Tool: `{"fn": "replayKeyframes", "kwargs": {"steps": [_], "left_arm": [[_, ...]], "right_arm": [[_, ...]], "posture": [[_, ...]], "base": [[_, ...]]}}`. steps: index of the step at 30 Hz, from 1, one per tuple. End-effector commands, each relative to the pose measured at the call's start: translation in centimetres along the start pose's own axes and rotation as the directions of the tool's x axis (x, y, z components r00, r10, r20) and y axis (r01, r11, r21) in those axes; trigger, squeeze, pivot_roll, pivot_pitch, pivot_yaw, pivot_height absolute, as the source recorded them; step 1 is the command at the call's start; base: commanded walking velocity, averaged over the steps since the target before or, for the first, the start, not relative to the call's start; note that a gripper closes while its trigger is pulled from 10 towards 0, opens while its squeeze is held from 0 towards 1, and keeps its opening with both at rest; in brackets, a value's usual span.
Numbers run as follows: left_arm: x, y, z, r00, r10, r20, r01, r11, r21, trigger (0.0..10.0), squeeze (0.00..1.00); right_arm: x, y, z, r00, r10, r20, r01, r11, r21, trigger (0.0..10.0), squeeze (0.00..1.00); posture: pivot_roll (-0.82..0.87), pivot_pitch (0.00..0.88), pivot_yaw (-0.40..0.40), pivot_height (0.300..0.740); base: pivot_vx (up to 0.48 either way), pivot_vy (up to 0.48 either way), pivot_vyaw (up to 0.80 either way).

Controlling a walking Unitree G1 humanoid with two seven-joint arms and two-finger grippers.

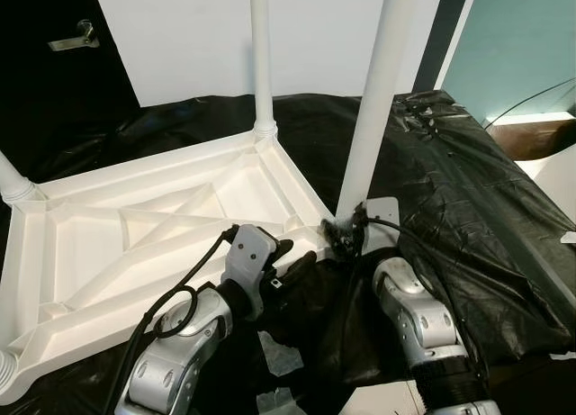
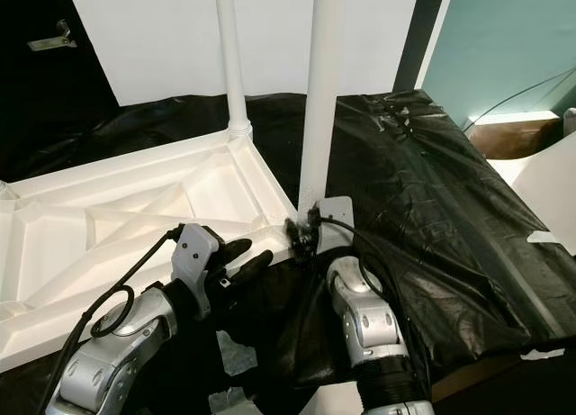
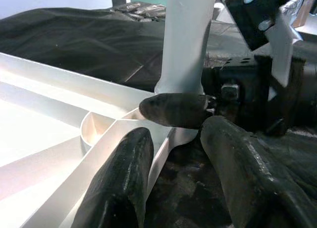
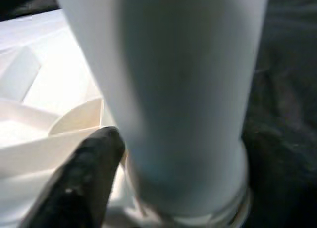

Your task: Building children table

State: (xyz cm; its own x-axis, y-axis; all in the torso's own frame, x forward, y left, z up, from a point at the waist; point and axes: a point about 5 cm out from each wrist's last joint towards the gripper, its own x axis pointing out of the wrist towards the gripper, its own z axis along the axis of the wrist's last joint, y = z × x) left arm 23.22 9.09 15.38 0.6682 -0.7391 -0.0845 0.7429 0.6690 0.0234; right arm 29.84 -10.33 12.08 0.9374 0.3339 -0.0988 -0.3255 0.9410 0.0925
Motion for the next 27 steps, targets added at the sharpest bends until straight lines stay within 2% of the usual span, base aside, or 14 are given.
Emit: {"fn": "replayKeyframes", "kwargs": {"steps": [1, 7, 8, 13, 16, 19, 22, 23, 25, 26, 27], "left_arm": [[0.0, -0.2, -0.3, 1.0, -0.005, -0.018, 0.005, 1.0, -0.001, 10.0, 0.0], [0.0, -0.2, -0.3, 1.0, -0.009, -0.02, 0.009, 1.0, -0.001, 10.0, 0.0], [0.0, -0.2, -0.3, 1.0, -0.01, -0.021, 0.01, 1.0, 0.0, 10.0, 0.0], [-0.1, -0.1, -0.3, 1.0, -0.014, -0.023, 0.014, 1.0, 0.003, 10.0, 0.0], [-0.1, -0.1, -0.4, 1.0, -0.014, -0.024, 0.014, 1.0, 0.004, 10.0, 0.0], [0.0, -0.1, -0.3, 1.0, -0.019, -0.024, 0.019, 1.0, 0.007, 10.0, 0.0], [0.1, -0.1, -0.2, 1.0, -0.02, -0.024, 0.02, 1.0, 0.008, 10.0, 0.0], [0.1, -0.1, -0.2, 0.999, -0.02, -0.025, 0.02, 1.0, 0.012, 10.0, 0.0], [0.0, 0.0, -0.2, 0.999, -0.02, -0.026, 0.02, 1.0, 0.014, 10.0, 0.0], [0.0, 0.0, -0.2, 0.999, -0.019, -0.028, 0.019, 1.0, 0.016, 10.0, 0.0], [-0.1, 0.0, -0.2, 0.999, -0.017, -0.029, 0.018, 1.0, 0.016, 10.0, 0.0]], "right_arm": [[-0.3, -0.4, 0.7, 0.998, 0.056, 0.036, -0.056, 0.998, 0.0, 10.0, 1.0], [-0.5, -1.9, 1.3, 0.987, 0.15, 0.049, -0.147, 0.987, -0.059, 10.0, 1.0], [-0.5, -2.3, 1.6, 0.979, 0.199, 0.052, -0.194, 0.976, -0.095, 10.0, 0.0], [0.1, -3.0, 2.6, 0.933, 0.36, 0.017, -0.353, 0.923, -0.153, 10.0, 0.0], [0.2, -2.9, 2.9, 0.914, 0.405, 0.005, -0.399, 0.903, -0.161, 10.0, 0.0], [1.1, -2.8, 3.1, 0.867, 0.497, -0.046, -0.494, 0.84, -0.224, 10.0, 0.0], [1.3, -2.7, 3.0, 0.856, 0.513, -0.064, -0.512, 0.825, -0.239, 10.0, 0.0], [1.5, -2.6, 2.7, 0.845, 0.528, -0.088, -0.532, 0.809, -0.252, 4.2, 0.0], [1.6, -2.6, 2.4, 0.837, 0.537, -0.106, -0.545, 0.797, -0.26, 4.2, 0.0], [1.7, -2.7, 2.0, 0.837, 0.531, -0.133, -0.546, 0.793, -0.271, 0.0, 0.0], [1.8, -2.9, 1.7, 0.837, 0.525, -0.157, -0.547, 0.79, -0.276, 0.0, 0.0]], "posture": [[0.07, 0.025, -0.01, 0.74], [0.07, 0.025, -0.01, 0.74], [0.07, 0.022, -0.007, 0.74], [0.07, 0.011, -0.005, 0.74], [0.07, 0.011, -0.005, 0.74], [0.08, 0.001, 0.002, 0.74], [0.08, 0.001, 0.002, 0.74], [0.08, 0.0, 0.003, 0.74], [0.08, 0.0, 0.003, 0.74], [0.09, 0.0, 0.002, 0.74], [0.09, 0.0, 0.002, 0.74]], "base": [[0.0, 0.0, 0.0], [0.0, 0.0, 0.0], [0.0, 0.0, 0.0], [0.0, 0.0, 0.0], [0.0, 0.0, 0.0], [0.0, 0.0, 0.0], [0.0, 0.0, 0.0], [0.0, 0.0, 0.0], [0.0, 0.0, 0.0], [0.0, 0.0, 0.0], [0.0, 0.0, 0.0]]}}
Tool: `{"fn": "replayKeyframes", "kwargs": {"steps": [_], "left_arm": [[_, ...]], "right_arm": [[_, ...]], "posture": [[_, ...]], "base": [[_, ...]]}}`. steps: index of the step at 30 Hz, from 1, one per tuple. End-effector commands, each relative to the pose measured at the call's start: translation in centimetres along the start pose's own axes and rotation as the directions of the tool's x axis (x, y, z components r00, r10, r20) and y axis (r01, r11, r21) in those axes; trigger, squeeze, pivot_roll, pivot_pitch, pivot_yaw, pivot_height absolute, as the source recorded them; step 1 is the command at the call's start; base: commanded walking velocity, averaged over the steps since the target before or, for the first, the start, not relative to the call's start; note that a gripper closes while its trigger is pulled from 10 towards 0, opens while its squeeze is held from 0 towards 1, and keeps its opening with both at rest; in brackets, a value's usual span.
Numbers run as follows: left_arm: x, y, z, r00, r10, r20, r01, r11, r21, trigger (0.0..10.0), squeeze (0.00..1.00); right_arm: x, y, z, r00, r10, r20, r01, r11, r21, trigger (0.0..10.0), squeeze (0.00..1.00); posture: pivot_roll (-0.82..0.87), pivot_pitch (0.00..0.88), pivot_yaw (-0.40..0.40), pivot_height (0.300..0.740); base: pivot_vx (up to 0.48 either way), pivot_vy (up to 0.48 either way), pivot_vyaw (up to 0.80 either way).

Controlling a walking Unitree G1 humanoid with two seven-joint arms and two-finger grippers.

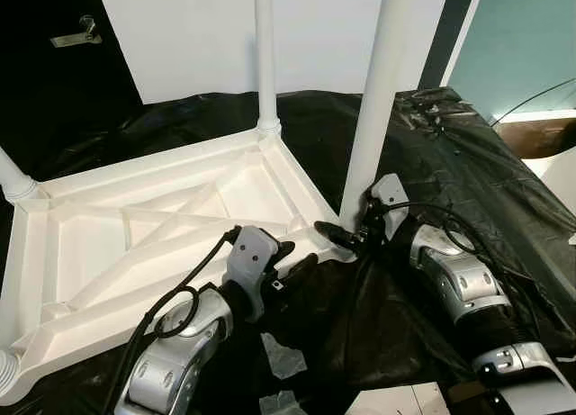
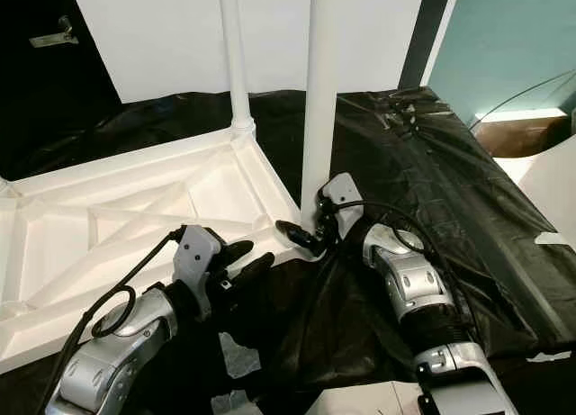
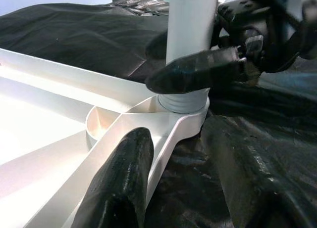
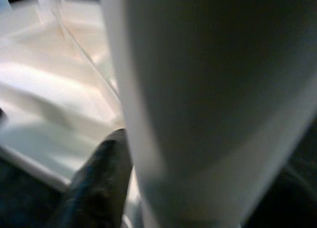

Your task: Building children table

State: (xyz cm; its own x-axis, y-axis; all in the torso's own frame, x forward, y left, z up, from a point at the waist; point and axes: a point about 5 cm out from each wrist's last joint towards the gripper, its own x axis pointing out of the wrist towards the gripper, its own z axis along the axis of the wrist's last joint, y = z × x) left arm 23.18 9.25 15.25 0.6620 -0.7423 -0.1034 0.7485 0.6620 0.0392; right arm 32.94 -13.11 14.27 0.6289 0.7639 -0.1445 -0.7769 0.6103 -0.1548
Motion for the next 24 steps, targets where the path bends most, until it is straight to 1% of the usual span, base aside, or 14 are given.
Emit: {"fn": "replayKeyframes", "kwargs": {"steps": [1, 5, 12, 13, 14, 15, 17, 19, 20, 21, 23, 24], "left_arm": [[0.0, 0.0, -0.1, 1.0, -0.008, -0.012, 0.008, 1.0, 0.0, 10.0, 0.0], [-0.1, -0.1, -0.1, 1.0, -0.008, -0.013, 0.008, 1.0, -0.001, 10.0, 0.0], [0.0, -0.1, -0.1, 1.0, -0.011, -0.013, 0.011, 1.0, -0.003, 10.0, 0.0], [0.0, -0.1, -0.1, 1.0, -0.011, -0.013, 0.011, 1.0, -0.002, 10.0, 0.0], [0.0, -0.1, -0.1, 1.0, -0.011, -0.013, 0.011, 1.0, -0.002, 10.0, 0.0], [0.0, -0.1, -0.1, 1.0, -0.011, -0.013, 0.011, 1.0, -0.002, 10.0, 0.0], [0.1, -0.2, -0.1, 1.0, -0.011, -0.011, 0.011, 1.0, -0.004, 10.0, 0.0], [0.2, -0.2, -0.1, 1.0, -0.012, -0.01, 0.012, 1.0, -0.005, 10.0, 0.0], [0.2, -0.3, -0.1, 1.0, -0.014, -0.009, 0.014, 1.0, -0.008, 10.0, 0.0], [0.2, -0.3, -0.1, 1.0, -0.014, -0.009, 0.014, 1.0, -0.008, 10.0, 0.0], [0.3, -0.4, -0.2, 1.0, -0.016, -0.008, 0.016, 1.0, -0.012, 10.0, 0.0], [0.3, -0.4, -0.2, 1.0, -0.016, -0.008, 0.016, 1.0, -0.012, 10.0, 0.0]], "right_arm": [[0.3, 0.6, -1.3, 0.997, 0.043, -0.068, -0.042, 0.999, 0.007, 0.0, 0.0], [0.1, 0.5, -1.6, 0.996, 0.033, -0.082, -0.031, 0.999, 0.022, 0.0, 0.0], [0.0, 0.5, -1.8, 0.997, 0.022, -0.077, -0.018, 0.999, 0.044, 0.0, 0.0], [0.1, 0.7, -1.8, 0.997, 0.003, -0.077, 0.001, 0.999, 0.046, 6.9, 0.0], [0.1, 0.8, -1.9, 0.997, -0.013, -0.079, 0.017, 0.999, 0.046, 10.0, 0.0], [0.1, 0.8, -1.9, 0.997, -0.013, -0.079, 0.017, 0.999, 0.046, 10.0, 0.0], [0.4, 1.1, -2.1, 0.994, -0.076, -0.082, 0.082, 0.993, 0.083, 10.0, 0.0], [0.5, 1.2, -2.1, 0.993, -0.089, -0.083, 0.096, 0.991, 0.091, 10.0, 0.0], [0.7, 1.4, -2.2, 0.987, -0.132, -0.091, 0.142, 0.983, 0.116, 10.0, 0.0], [0.7, 1.4, -2.2, 0.987, -0.132, -0.091, 0.142, 0.983, 0.116, 10.0, 0.0], [1.1, 2.1, -2.6, 0.968, -0.226, -0.109, 0.242, 0.954, 0.176, 10.0, 0.0], [1.1, 2.1, -2.6, 0.968, -0.226, -0.109, 0.242, 0.954, 0.176, 10.0, 0.0]], "posture": [[0.09, 0.0, 0.002, 0.74], [0.09, 0.002, 0.002, 0.74], [0.08, 0.003, 0.002, 0.74], [0.08, 0.003, 0.002, 0.74], [0.08, 0.003, 0.001, 0.74], [0.08, 0.003, 0.001, 0.74], [0.07, 0.004, 0.001, 0.74], [0.07, 0.004, 0.001, 0.74], [0.06, 0.01, -0.002, 0.74], [0.06, 0.01, -0.002, 0.74], [0.06, 0.01, -0.002, 0.74], [0.06, 0.01, -0.002, 0.74]], "base": [[0.0, 0.0, 0.0], [0.0, 0.0, 0.0], [0.0, 0.0, 0.0], [0.0, 0.0, 0.0], [0.0, 0.0, 0.0], [0.0, 0.0, 0.0], [0.0, 0.0, 0.0], [0.0, 0.0, 0.0], [0.0, 0.0, 0.0], [0.0, 0.0, 0.0], [0.0, 0.0, 0.0], [0.0, 0.0, 0.0]]}}
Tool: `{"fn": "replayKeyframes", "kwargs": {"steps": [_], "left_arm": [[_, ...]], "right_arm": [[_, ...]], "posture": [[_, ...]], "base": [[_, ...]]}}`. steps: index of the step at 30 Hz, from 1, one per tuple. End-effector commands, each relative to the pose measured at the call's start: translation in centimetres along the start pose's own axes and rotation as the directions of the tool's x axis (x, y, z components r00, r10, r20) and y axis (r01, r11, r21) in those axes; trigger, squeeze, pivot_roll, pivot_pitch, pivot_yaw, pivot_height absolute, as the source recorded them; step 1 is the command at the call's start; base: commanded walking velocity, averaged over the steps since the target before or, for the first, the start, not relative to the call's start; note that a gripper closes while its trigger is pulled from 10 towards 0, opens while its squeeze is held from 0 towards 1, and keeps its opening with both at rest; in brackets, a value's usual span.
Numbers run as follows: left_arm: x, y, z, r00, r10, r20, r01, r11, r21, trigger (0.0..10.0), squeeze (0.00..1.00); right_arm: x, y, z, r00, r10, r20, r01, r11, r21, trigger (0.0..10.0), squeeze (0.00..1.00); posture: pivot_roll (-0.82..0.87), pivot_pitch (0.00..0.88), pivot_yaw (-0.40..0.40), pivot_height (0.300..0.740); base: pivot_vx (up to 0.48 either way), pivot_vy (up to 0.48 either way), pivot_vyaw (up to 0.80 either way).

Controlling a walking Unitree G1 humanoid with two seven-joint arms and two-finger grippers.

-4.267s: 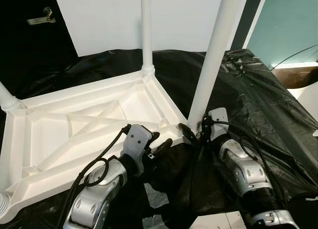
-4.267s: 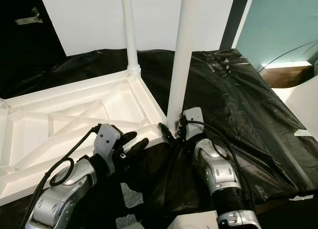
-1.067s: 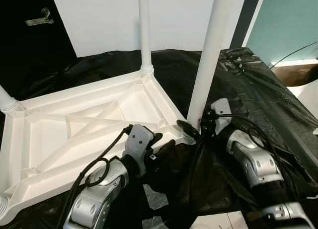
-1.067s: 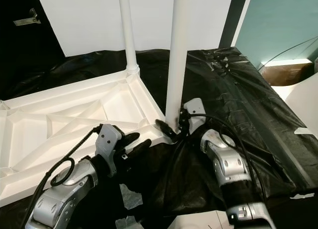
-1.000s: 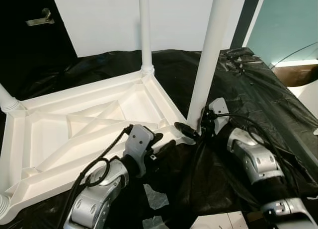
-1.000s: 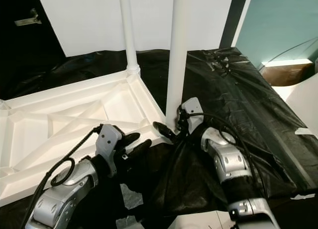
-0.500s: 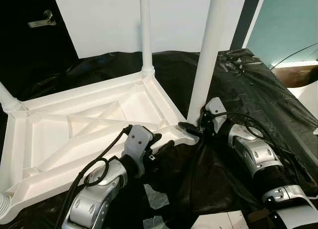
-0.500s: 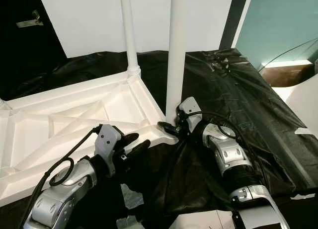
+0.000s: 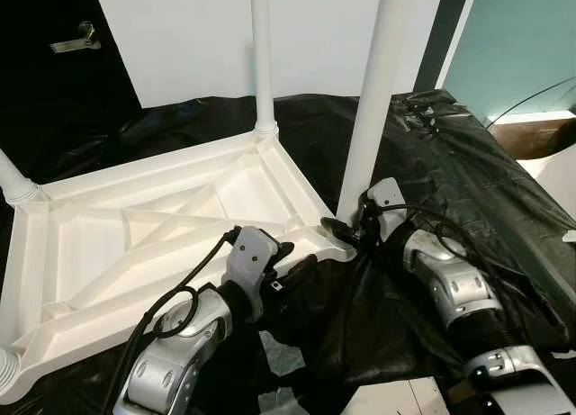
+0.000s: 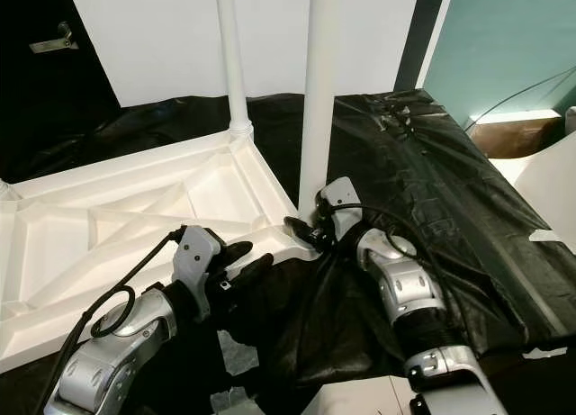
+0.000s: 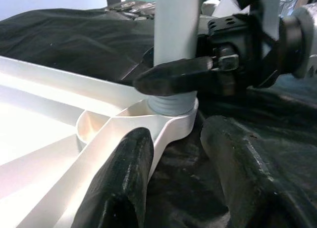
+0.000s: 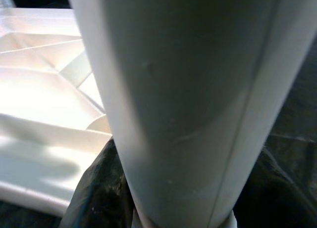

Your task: Building children table

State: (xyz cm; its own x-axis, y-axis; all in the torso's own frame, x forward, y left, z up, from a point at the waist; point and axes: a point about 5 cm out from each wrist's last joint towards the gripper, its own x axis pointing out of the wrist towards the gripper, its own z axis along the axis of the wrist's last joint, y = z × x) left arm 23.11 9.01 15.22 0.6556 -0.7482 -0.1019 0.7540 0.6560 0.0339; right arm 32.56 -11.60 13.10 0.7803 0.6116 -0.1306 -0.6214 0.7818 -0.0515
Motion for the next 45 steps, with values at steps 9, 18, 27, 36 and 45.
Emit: {"fn": "replayKeyframes", "kwargs": {"steps": [9, 18, 27, 36, 45], "left_arm": [[0.1, 0.0, -0.1, 1.0, 0.006, -0.005, -0.006, 1.0, -0.01, 10.0, 0.0], [0.0, -0.3, -0.1, 1.0, -0.013, -0.005, 0.013, 1.0, -0.012, 10.0, 0.0], [-0.3, -0.2, -0.2, 1.0, -0.001, -0.009, 0.0, 1.0, -0.018, 10.0, 0.0], [-0.3, -0.3, -0.2, 1.0, 0.001, -0.009, -0.001, 1.0, -0.02, 10.0, 0.0], [-0.1, 0.0, 0.0, 1.0, -0.001, -0.007, 0.001, 1.0, -0.013, 10.0, 0.0]], "right_arm": [[0.3, 2.2, -1.8, 0.952, -0.303, -0.055, 0.307, 0.931, 0.197, 10.0, 0.0], [-0.1, 2.9, -1.7, 0.935, -0.351, -0.058, 0.355, 0.907, 0.226, 10.0, 0.0], [-0.4, 3.4, -1.5, 0.935, -0.353, -0.028, 0.352, 0.915, 0.195, 10.0, 1.0], [-1.0, 3.0, -0.7, 0.952, -0.3, 0.056, 0.287, 0.944, 0.165, 10.0, 0.25], [-1.9, -0.5, 0.8, 0.994, -0.025, 0.109, 0.023, 1.0, 0.021, 10.0, 0.0]], "posture": [[0.07, 0.017, -0.009, 0.74], [0.07, 0.013, -0.006, 0.74], [0.08, 0.02, -0.011, 0.74], [0.09, 0.027, -0.009, 0.74], [0.08, 0.016, -0.001, 0.74]], "base": [[0.0, 0.0, 0.0], [0.0, 0.0, 0.0], [0.0, 0.0, 0.0], [0.0, 0.0, 0.0], [0.0, 0.0, 0.0]]}}
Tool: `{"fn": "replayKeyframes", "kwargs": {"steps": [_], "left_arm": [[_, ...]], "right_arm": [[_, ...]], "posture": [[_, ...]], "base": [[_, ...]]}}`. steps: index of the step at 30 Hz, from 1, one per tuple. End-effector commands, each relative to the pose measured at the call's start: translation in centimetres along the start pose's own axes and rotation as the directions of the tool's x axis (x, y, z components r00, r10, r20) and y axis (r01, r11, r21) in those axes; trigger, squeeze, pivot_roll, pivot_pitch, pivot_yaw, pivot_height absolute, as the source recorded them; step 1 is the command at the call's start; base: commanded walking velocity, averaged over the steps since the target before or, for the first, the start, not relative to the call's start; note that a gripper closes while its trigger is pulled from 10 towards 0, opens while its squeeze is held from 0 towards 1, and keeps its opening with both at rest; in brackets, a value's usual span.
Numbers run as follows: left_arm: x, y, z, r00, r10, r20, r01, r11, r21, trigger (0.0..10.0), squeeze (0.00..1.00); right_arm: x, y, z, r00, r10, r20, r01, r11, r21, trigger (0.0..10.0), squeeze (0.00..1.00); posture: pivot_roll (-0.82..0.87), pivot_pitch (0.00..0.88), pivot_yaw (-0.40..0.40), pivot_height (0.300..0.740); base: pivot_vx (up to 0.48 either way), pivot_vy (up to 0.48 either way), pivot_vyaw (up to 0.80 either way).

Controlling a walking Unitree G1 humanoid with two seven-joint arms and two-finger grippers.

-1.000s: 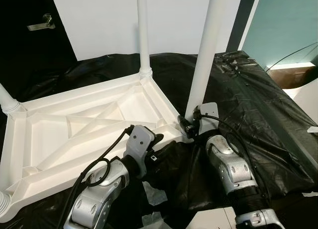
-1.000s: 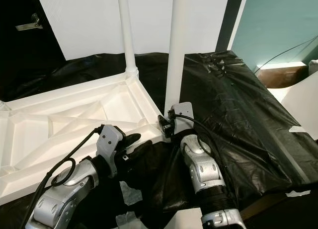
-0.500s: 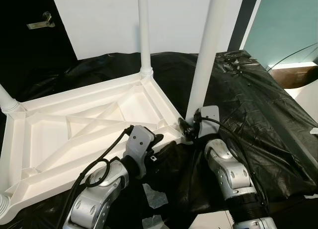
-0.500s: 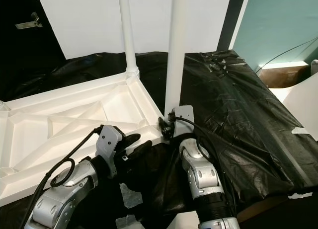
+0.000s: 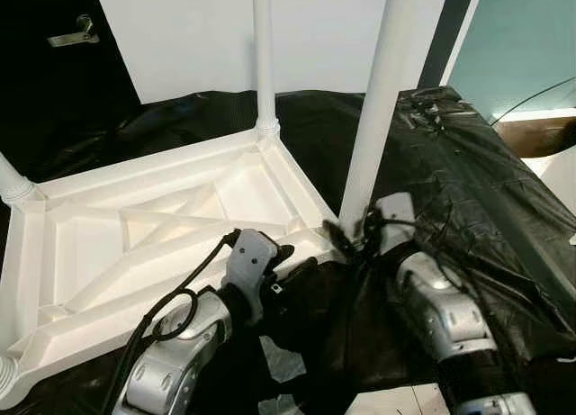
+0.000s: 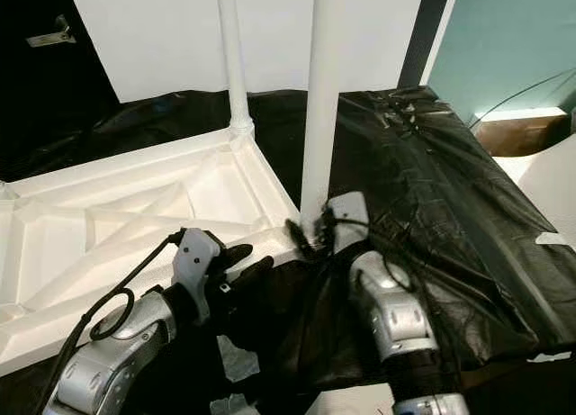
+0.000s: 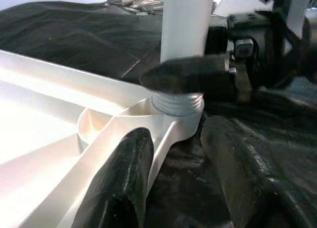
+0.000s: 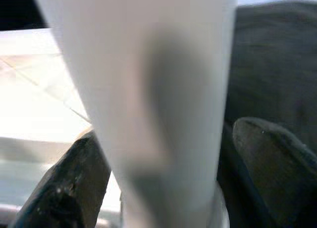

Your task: Building children table

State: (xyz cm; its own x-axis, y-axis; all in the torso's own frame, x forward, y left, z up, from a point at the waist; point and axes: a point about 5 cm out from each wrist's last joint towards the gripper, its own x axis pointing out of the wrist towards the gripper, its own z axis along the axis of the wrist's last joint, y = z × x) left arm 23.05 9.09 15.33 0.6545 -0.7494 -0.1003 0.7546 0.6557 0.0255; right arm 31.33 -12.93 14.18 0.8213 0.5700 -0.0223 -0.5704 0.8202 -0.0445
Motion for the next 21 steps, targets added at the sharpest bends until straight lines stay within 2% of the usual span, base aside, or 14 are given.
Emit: {"fn": "replayKeyframes", "kwargs": {"steps": [1, 2, 6, 7, 9, 12, 13, 14, 21], "left_arm": [[0.0, 0.0, -0.1, 1.0, 0.0, -0.008, 0.0, 1.0, -0.003, 10.0, 0.0], [0.0, 0.1, -0.1, 1.0, 0.0, -0.008, 0.0, 1.0, -0.002, 10.0, 0.0], [0.0, 0.1, 0.0, 1.0, 0.0, -0.008, 0.0, 1.0, -0.001, 10.0, 0.0], [0.0, 0.2, 0.0, 1.0, 0.001, -0.006, -0.001, 1.0, 0.005, 10.0, 0.0], [0.0, 0.3, 0.1, 1.0, 0.006, -0.004, -0.006, 1.0, 0.01, 10.0, 0.0], [0.0, 0.3, 0.1, 1.0, 0.009, -0.004, -0.009, 1.0, 0.012, 10.0, 0.0], [-0.1, 0.4, 0.1, 1.0, 0.016, -0.003, -0.016, 1.0, 0.012, 10.0, 0.0], [0.0, 0.5, 0.2, 1.0, 0.022, 0.001, -0.022, 1.0, 0.011, 10.0, 0.0], [-0.3, 0.2, 0.2, 1.0, 0.027, -0.002, -0.027, 1.0, 0.001, 10.0, 0.0]], "right_arm": [[0.2, -0.5, 0.1, 0.998, 0.069, 0.0, -0.069, 0.998, 0.004, 10.0, 0.0], [0.4, -0.8, 0.3, 0.994, 0.107, -0.007, -0.107, 0.994, -0.013, 10.0, 0.0], [0.6, -0.9, 0.4, 0.992, 0.129, -0.011, -0.129, 0.991, -0.023, 10.0, 0.0], [1.3, -0.7, 0.0, 0.972, 0.224, -0.077, -0.229, 0.97, -0.076, 10.0, 0.0], [1.6, -0.5, -0.3, 0.953, 0.278, -0.117, -0.289, 0.953, -0.092, 10.0, 0.0], [1.7, -0.5, -0.4, 0.95, 0.286, -0.123, -0.298, 0.95, -0.091, 10.0, 0.0], [1.8, -0.5, -0.5, 0.947, 0.295, -0.13, -0.307, 0.948, -0.087, 3.9, 0.0], [1.8, -0.5, -0.6, 0.942, 0.305, -0.136, -0.318, 0.945, -0.081, 0.0, 0.0], [1.4, -0.5, -1.1, 0.944, 0.302, -0.137, -0.309, 0.95, -0.039, 0.0, 0.0]], "posture": [[0.08, 0.016, -0.001, 0.74], [0.08, 0.011, 0.001, 0.74], [0.08, 0.011, 0.001, 0.74], [0.08, 0.002, 0.001, 0.74], [0.09, 0.0, -0.002, 0.74], [0.09, 0.0, -0.002, 0.74], [0.1, 0.0, -0.007, 0.74], [0.1, 0.0, -0.006, 0.74], [0.11, 0.009, -0.013, 0.74]], "base": [[0.0, 0.0, 0.0], [0.0, 0.0, 0.0], [0.0, 0.0, 0.0], [0.0, 0.0, 0.0], [0.0, 0.0, 0.0], [0.0, 0.0, 0.0], [0.0, 0.0, 0.0], [0.0, 0.0, 0.0], [0.0, 0.0, 0.0]]}}
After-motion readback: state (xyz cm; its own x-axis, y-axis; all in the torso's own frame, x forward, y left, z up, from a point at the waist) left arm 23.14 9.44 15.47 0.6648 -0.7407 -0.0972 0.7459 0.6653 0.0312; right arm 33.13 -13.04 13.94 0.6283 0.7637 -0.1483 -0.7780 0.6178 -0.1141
